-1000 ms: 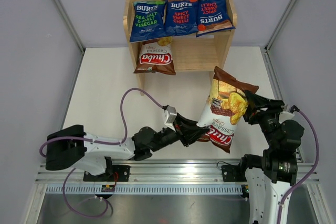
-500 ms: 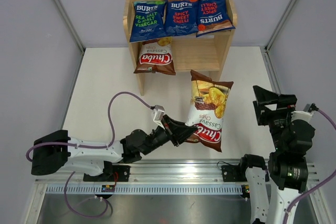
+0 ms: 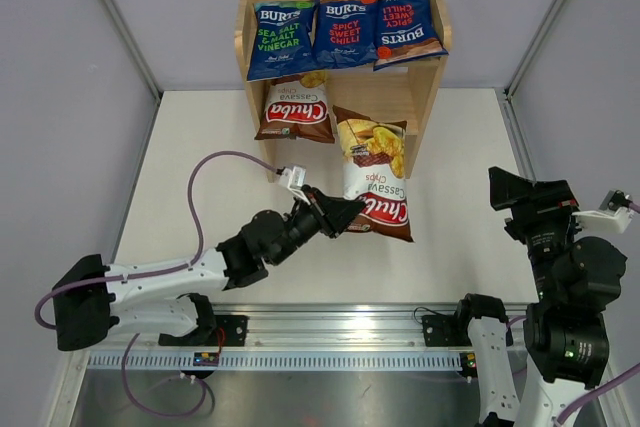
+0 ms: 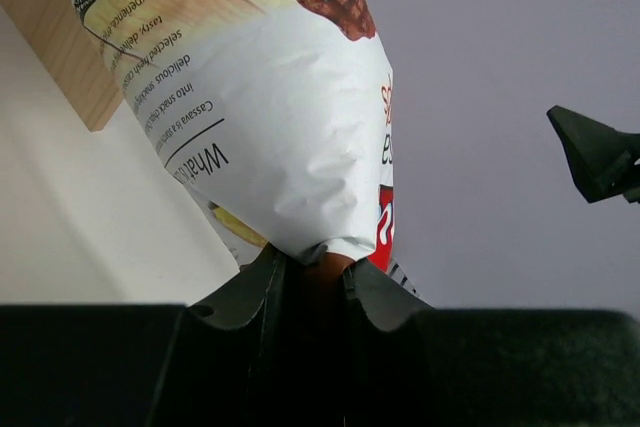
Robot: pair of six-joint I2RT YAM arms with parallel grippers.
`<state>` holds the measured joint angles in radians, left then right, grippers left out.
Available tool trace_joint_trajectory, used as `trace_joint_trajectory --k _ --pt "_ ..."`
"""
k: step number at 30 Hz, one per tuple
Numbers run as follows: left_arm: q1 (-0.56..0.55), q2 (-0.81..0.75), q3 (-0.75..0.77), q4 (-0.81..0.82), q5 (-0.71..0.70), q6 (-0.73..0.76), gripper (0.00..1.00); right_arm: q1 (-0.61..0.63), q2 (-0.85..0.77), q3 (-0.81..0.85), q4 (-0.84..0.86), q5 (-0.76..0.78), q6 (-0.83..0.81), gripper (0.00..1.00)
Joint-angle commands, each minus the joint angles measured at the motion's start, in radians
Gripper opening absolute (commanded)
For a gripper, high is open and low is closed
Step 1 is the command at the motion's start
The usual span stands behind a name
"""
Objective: Place and organize the chips bags onto the shelf
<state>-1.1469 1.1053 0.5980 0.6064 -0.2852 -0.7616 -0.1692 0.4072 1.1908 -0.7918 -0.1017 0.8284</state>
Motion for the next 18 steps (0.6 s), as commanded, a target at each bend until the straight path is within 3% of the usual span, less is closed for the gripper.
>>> trace_joint_trajectory --k 1,7,13,18 --pt "0.041 0.017 0.137 -0.023 0.055 -0.025 0.0 0.004 0.01 -0.005 0.011 -0.032 -0.04 0.99" --pt "0.189 0.119 0.255 -0.108 0.194 -0.14 0.0 0.004 0.004 0.013 0.014 -0.055 -0.038 0.99" --pt "0.239 0.223 0.405 -0.206 0.234 -0.136 0.0 0.019 -0.001 0.087 0.002 -0.052 -0.06 0.99" --pt "0.28 0.261 0.445 -0.194 0.245 -0.145 0.01 0.049 0.001 0.148 -0.02 -0.052 -0.074 0.99"
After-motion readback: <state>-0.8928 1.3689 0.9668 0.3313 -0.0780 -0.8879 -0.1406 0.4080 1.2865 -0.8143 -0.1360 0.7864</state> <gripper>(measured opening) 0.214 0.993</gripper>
